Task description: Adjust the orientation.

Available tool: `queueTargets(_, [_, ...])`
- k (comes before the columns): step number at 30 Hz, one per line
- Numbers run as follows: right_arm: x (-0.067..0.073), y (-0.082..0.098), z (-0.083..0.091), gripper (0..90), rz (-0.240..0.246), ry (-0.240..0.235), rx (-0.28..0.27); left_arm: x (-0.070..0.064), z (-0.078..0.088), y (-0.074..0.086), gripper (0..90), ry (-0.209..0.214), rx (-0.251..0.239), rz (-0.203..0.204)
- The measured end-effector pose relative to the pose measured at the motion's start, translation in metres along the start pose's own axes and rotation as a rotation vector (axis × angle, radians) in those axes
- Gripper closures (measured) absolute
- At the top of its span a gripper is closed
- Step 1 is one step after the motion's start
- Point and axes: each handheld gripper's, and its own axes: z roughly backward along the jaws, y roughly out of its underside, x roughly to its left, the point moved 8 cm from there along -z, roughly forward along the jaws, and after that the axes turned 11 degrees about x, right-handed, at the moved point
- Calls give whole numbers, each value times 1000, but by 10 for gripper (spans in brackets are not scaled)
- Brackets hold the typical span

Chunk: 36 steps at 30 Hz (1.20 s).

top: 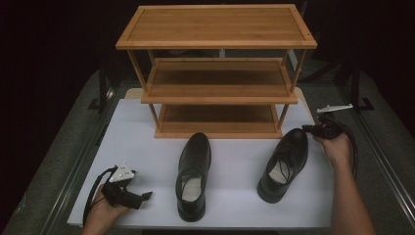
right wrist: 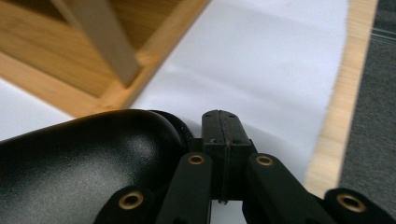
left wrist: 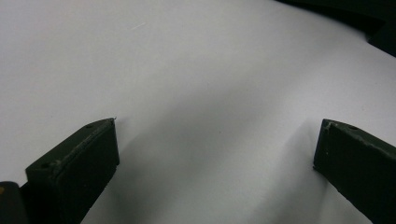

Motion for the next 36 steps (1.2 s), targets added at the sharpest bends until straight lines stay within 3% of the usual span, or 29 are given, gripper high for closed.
queueTargets(12, [39, 15, 4, 899, 47, -18, -2, 0, 0, 0, 0, 0, 1, 1])
queueTargets(15, [40, 14, 4, 899, 52, -18, 2, 0, 0, 0, 0, 0, 0, 2])
queueTargets(22, [36, 12, 17, 899, 38, -31, -47, 0, 0, 0, 0, 0, 1, 0])
queueTargets(28, [46, 18, 35, 899, 59, -37, -82, 0, 0, 0, 0, 0, 0, 0])
queueTargets(34, [64, 39, 50, 899, 81, -74, -103, 0, 0, 0, 0, -1, -3, 1])
queueTargets(36, [72, 51, 50, 899, 96, -80, -86, 0, 0, 0, 0, -2, -3, 1])
